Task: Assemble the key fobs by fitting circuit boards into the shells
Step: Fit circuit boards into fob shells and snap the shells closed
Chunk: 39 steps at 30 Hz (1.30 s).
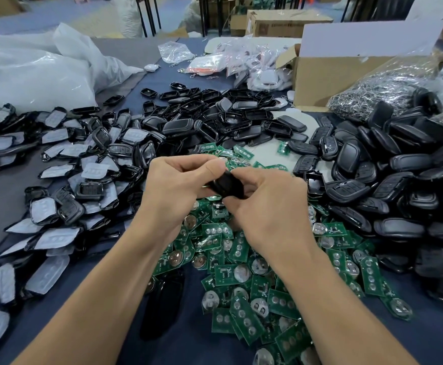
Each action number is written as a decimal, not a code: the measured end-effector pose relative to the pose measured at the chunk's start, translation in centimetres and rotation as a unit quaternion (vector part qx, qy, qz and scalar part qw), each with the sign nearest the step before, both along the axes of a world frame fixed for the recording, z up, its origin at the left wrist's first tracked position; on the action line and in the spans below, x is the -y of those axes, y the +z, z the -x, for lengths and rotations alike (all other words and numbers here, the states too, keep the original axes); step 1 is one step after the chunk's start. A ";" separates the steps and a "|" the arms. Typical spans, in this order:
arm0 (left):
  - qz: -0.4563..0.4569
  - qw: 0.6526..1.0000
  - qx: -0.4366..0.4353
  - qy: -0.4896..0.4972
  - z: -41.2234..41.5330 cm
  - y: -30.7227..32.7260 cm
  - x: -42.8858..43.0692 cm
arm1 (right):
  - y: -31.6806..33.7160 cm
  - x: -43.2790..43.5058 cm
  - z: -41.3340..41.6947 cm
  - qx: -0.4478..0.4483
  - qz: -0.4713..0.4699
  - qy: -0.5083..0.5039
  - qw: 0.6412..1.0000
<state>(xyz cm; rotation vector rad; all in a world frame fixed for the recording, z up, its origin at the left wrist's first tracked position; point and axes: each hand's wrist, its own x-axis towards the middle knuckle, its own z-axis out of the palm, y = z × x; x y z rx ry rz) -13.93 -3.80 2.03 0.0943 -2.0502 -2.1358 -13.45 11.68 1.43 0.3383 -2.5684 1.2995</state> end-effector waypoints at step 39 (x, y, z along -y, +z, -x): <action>0.130 0.991 -0.040 0.019 -0.4 -0.2 -0.8 | 0.7 -1.6 1.4 0.093 0.138 0.021 0.986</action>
